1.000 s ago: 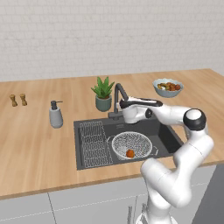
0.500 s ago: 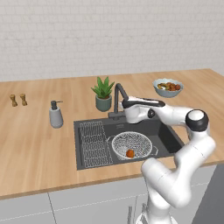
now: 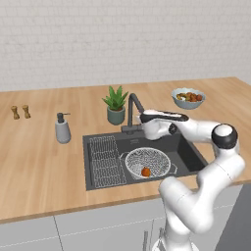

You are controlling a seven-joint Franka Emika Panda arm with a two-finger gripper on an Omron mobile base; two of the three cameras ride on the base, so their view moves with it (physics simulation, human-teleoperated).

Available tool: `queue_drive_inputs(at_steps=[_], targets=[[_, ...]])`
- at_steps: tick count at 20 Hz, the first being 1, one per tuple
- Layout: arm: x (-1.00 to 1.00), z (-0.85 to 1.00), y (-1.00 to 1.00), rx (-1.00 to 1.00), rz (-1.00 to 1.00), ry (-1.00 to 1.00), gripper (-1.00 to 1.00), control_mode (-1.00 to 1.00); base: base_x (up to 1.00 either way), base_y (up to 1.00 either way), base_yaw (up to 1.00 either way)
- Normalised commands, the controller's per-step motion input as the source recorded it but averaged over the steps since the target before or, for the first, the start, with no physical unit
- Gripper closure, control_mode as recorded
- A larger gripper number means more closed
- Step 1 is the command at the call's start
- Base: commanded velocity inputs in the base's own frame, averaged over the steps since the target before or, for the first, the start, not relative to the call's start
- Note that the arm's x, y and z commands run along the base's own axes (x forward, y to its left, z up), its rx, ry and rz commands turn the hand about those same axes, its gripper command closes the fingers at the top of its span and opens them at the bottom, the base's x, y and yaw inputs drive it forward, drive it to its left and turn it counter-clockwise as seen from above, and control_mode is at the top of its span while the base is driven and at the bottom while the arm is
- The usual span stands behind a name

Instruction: Put the colander in the sink, put the tangerine in the colander, and turn on the sink faucet and pour water over the colander.

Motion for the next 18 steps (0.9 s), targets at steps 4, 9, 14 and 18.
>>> queue_drive_inputs(at_steps=[4,9,14,18], targets=[[-0.04,0.00,-0.86,0.01,0.00,0.00,-1.00,-1.00,0.00,0.00,0.00],[0.00,0.00,-0.80,0.01,0.00,0.01,-1.00,-1.00,0.00,0.00,0.00],[0.00,0.00,-0.60,0.00,0.00,0.00,-1.00,-1.00,0.00,0.00,0.00],[0.00,0.00,-0.27,0.00,0.00,0.00,-1.00,-1.00,0.00,0.00,0.00]])
